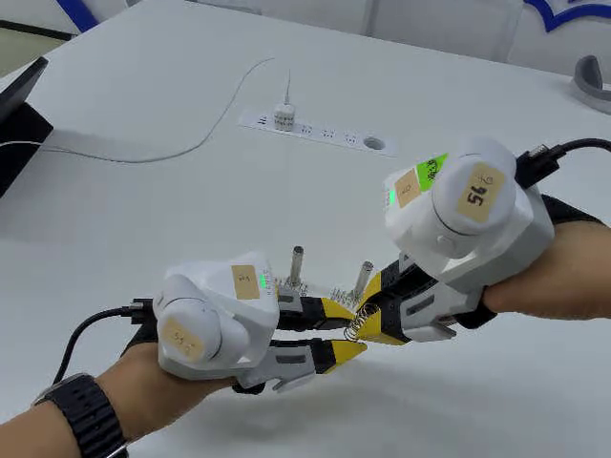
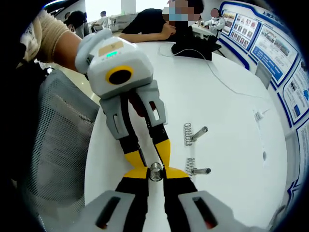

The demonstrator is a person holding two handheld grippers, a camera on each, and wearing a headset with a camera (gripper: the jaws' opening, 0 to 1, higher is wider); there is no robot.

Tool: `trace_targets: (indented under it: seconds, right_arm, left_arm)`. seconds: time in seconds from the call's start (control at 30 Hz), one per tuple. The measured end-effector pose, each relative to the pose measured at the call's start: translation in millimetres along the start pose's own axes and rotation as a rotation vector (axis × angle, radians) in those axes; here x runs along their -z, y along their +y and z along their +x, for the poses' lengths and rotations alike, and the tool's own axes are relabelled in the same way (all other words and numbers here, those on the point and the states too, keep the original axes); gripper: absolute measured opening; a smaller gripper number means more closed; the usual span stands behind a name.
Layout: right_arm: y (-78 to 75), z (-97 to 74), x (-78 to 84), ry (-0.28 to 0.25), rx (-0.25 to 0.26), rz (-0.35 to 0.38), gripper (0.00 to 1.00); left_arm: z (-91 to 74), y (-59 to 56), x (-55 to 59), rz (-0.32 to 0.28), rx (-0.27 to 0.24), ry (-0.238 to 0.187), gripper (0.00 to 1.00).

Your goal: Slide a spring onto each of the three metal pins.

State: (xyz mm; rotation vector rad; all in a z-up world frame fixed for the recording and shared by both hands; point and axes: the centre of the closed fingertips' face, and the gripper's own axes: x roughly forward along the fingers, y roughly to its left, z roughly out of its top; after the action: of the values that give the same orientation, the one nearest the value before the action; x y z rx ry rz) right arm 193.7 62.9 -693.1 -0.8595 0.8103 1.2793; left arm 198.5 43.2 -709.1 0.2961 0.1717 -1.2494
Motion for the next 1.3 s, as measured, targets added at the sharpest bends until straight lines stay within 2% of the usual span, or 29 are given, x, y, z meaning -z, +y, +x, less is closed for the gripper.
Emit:
trace_targets:
  seconds: [0.4,0.67,0.93,1.1,1.3]
  right_arm:
    - [-11.2,-10.3,10.7,0.005,0.033,0.037,0.12]
    - [-19.2,-23.1,18.5,0.009,0.067,0.066,0.12]
    - [-27.0,-37.6,24.4,0.013,0.105,0.092,0.12]
    - [-33.2,-47.7,32.0,0.025,0.128,0.112,0.12]
    - [-41.9,-61.0,40.8,0.033,0.161,0.136,0.12]
  left_arm:
    - [-22.9,14.4,8.1,-0.056,-0.067,-0.001,0.29]
    - [-45.3,33.6,20.2,-0.104,-0.152,0.003,0.39]
    - [-60.7,52.6,25.3,-0.127,-0.224,0.005,0.47]
    - [-64.2,58.3,27.9,-0.132,-0.243,0.013,0.52]
    - [-65.3,59.2,28.7,-0.14,-0.248,0.016,0.55]
